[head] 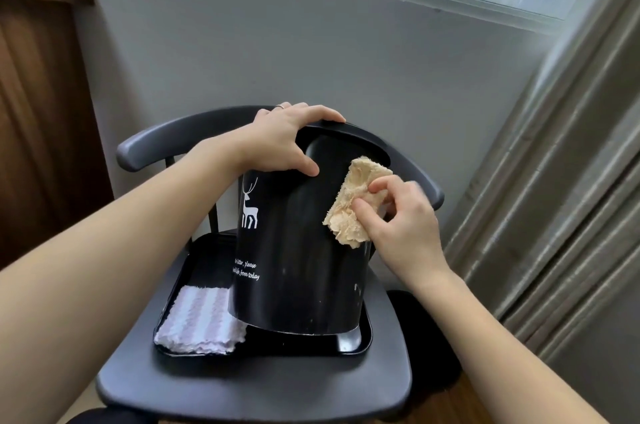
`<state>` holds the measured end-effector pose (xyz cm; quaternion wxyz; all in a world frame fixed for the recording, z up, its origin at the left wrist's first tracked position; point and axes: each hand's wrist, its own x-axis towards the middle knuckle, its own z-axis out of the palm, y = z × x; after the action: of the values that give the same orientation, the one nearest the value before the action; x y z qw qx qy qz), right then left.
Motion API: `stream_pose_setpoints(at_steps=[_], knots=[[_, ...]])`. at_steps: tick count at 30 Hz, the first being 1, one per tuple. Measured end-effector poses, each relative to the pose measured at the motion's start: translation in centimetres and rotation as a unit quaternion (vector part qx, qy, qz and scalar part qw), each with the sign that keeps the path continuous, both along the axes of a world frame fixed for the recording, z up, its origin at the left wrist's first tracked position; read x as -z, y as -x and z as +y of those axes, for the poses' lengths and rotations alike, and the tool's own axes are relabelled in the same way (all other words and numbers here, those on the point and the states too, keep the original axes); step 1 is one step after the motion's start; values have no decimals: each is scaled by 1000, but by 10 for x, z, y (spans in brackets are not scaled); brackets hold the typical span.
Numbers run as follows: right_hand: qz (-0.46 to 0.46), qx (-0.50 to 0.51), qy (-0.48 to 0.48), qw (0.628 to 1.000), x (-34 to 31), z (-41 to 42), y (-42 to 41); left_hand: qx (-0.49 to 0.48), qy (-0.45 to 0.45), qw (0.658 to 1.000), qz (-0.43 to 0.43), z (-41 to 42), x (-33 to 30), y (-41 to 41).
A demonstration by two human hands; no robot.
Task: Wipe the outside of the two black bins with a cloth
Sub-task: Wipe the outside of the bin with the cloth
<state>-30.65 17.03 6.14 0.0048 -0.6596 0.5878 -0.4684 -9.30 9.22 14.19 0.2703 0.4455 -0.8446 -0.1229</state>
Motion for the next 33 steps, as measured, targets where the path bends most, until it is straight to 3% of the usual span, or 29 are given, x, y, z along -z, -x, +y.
stream_pose_setpoints(at_steps=[2, 7, 11, 17, 22, 29, 33], knots=[[95, 53, 66, 992, 5, 0, 0, 0, 1, 1000, 2, 0, 0, 1], [158, -18, 197, 967, 16, -1, -1, 2, 5, 1000, -5, 1, 0, 5], [138, -103, 148, 974, 20, 1, 4, -6, 5, 1000, -3, 1, 0, 1], [282, -87, 131, 946, 15, -2, 19, -3, -23, 999, 25, 5, -1, -5], [269, -17, 215, 939, 14, -13, 8, -3, -26, 999, 25, 8, -2, -2], [264, -105, 273, 919, 22, -18, -6, -13, -22, 999, 28, 11, -4, -6], [171, -60, 263, 948, 10, -24, -9, -9, -19, 999, 30, 11, -4, -5]])
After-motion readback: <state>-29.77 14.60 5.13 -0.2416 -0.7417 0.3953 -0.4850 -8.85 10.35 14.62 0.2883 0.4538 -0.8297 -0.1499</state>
